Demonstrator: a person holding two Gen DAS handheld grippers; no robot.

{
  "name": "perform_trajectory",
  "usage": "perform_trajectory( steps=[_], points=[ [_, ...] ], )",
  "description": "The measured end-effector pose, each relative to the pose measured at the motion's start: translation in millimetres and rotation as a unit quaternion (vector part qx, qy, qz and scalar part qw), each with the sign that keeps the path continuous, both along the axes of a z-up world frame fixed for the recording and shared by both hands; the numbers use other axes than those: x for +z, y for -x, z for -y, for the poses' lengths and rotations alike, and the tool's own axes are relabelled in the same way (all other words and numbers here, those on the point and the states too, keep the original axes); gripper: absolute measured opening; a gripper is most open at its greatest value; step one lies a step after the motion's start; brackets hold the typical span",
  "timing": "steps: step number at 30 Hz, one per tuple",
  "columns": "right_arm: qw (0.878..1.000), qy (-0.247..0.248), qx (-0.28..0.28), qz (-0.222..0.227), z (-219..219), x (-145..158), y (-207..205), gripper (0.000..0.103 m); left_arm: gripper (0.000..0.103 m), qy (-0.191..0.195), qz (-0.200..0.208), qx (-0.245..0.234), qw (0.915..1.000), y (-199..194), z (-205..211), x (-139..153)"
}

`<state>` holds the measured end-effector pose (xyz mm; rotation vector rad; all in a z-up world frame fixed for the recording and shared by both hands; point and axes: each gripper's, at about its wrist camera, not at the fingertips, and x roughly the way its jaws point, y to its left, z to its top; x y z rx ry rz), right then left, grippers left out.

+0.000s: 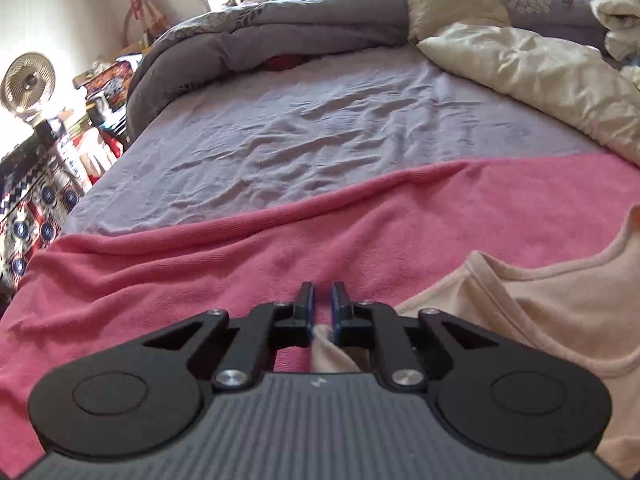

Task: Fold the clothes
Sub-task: 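Move the left gripper over the shirt collar to flatten it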

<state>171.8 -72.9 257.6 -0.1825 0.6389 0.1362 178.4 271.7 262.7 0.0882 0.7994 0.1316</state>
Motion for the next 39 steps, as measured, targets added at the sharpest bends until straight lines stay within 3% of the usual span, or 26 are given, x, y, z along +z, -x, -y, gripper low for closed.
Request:
perform_trajectory(
  steps=[1,2,3,5,7,8,10,12,15,20,23,26,29,30,32,34,36,39],
  points=[
    [0.999,-0.023,-0.001,0.024,10,11,10,0.056,0.019,0.040,0.002,0.023,0.9989,-1,-12,5],
    [0.998,-0.045,-0.001,0.048,21,23,22,0.068,0.019,0.090,0.005,0.048,0.9948,-2,-28,12],
    [0.996,-0.054,-0.003,0.066,31,34,35,0.074,0.018,0.127,0.016,0.074,0.9891,1,-42,18],
    [0.994,-0.055,-0.002,0.094,50,55,63,0.077,0.016,0.140,0.038,0.114,0.9829,8,-62,29],
    [0.994,-0.042,0.007,0.105,65,66,92,0.078,0.015,0.105,0.043,0.079,0.9904,17,-59,40],
    [0.993,-0.036,0.011,0.108,73,69,107,0.079,0.022,0.078,0.040,0.029,0.9957,25,-49,46],
    [0.994,-0.037,0.009,0.103,86,68,136,0.082,0.049,0.016,0.025,-0.060,0.9978,45,-17,51],
    [0.995,-0.047,-0.003,0.084,95,58,162,0.082,0.073,-0.048,0.016,-0.095,0.9942,64,16,49],
    [0.996,-0.064,-0.029,0.054,97,39,193,0.082,0.075,-0.115,0.015,-0.092,0.9889,74,46,39],
    [0.995,-0.094,-0.028,0.033,85,20,226,0.082,0.077,-0.197,-0.025,-0.092,0.9758,62,68,2],
    [0.995,-0.096,-0.019,0.026,77,15,229,0.082,0.103,-0.254,-0.020,-0.060,0.9652,55,69,-14],
    [0.995,-0.092,-0.019,0.023,72,12,227,0.082,0.103,-0.275,-0.031,0.012,0.9607,39,57,-15],
    [0.994,-0.108,-0.020,0.021,73,11,227,0.082,0.082,-0.302,-0.055,0.078,0.9486,28,34,-15],
    [0.994,-0.109,-0.019,0.021,74,10,229,0.082,0.076,-0.285,-0.060,0.084,0.9530,30,24,-10],
    [0.993,-0.113,-0.019,0.019,75,7,232,0.082,0.076,-0.211,-0.034,0.038,0.9762,50,11,10],
    [0.992,-0.121,-0.021,0.016,77,4,234,0.082,0.081,-0.164,-0.002,-0.044,0.9855,77,17,30],
    [0.991,-0.131,-0.026,0.010,81,1,234,0.082,0.089,-0.150,0.026,-0.131,0.9797,104,35,47],
    [0.990,-0.135,-0.028,0.007,82,0,232,0.082,0.093,-0.176,0.054,-0.207,0.9610,121,69,54]
  ],
)
